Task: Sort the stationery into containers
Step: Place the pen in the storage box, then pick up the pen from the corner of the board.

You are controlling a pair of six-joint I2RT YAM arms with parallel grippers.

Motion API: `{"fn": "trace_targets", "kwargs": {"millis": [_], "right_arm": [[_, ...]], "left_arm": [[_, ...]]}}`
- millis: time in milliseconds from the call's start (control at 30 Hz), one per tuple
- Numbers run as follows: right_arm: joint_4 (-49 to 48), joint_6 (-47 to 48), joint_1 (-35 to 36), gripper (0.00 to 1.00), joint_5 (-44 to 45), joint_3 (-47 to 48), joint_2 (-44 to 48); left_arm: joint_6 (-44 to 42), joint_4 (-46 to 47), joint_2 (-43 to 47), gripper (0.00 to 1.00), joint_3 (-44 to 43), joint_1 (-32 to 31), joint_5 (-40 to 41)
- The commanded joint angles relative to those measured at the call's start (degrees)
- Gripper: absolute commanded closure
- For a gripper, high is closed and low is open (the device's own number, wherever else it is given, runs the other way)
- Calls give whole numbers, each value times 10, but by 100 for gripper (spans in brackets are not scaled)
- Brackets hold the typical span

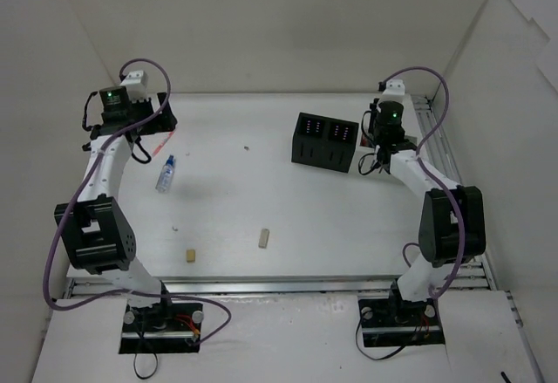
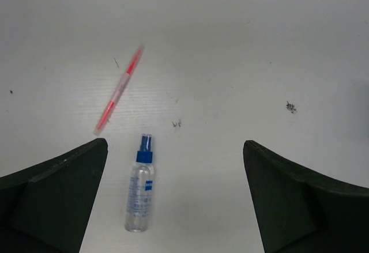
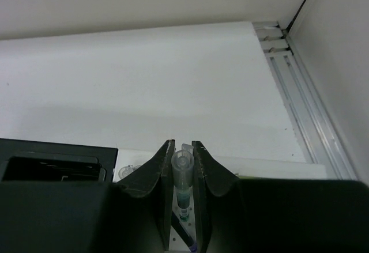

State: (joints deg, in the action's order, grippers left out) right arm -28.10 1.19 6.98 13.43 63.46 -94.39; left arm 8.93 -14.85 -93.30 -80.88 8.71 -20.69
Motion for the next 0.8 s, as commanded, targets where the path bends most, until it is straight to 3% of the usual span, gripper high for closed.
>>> {"fn": "trace_targets", "kwargs": {"millis": [0,67,167,300,367,600,767], "right_arm": [[-69,-9,-5,84,-24,20,-4],[-68,-32,-5,57,-29,10,2],[-59,-51,-6,2,-54,0,24],[11,-58,-1,2,-96,16,53],[33,-55,4,2,-101,19,80],[44,-48,17,2,-106,-14,178],[45,-48,17,2,-95,-40,204]], "left_arm": [[-109,-10,-41,1,-86,10,-23],[-136,-41,-72,1,-138,21,-23],[-154,-79,-146,1,-218,48,-51],[-174,-152,-280,1,-344,68,-147],[-196,-187,-326,1,-398,68,-155],[-239,-224,-371,3,-406,50,-92],[-241,-278,-423,20,-421,39,-48]]}}
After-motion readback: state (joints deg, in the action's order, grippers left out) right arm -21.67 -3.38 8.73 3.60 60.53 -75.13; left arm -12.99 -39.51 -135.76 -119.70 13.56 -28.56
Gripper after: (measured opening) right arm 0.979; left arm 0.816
